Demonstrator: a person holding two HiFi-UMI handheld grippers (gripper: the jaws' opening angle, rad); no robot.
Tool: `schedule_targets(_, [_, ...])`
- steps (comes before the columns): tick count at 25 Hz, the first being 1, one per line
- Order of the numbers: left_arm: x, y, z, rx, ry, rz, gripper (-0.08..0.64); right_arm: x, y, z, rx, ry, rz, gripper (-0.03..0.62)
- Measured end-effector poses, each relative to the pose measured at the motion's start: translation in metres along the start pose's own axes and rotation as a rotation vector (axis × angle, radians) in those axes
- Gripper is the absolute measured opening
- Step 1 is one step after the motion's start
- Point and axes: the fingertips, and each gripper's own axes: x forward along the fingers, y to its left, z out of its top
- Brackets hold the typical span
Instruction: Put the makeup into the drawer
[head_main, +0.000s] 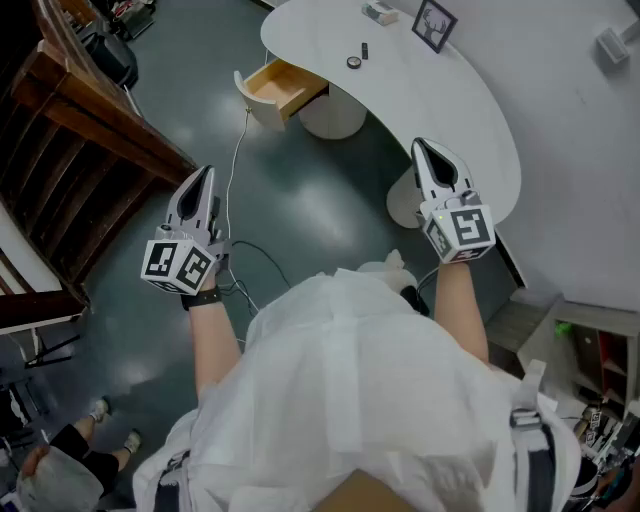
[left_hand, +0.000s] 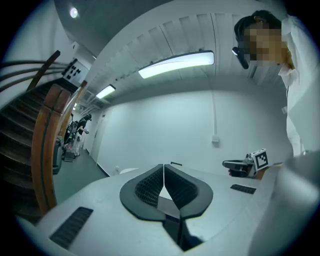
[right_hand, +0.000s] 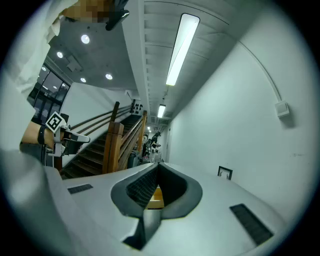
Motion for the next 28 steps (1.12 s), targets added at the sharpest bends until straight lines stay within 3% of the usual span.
schedule_targets(14, [-0.02, 0.002, -0.011, -0.015, 0.021, 0.002, 0.018, -0.001, 0.007, -0.004, 0.041, -0.027, 0.026, 0.009])
schedule_targets(28, [-0.042, -0.006, -0.029, -0.029, 0.065, -0.002, 0.018, -0.006, 0.012, -0.027, 0.026, 0.052, 0.044, 0.009])
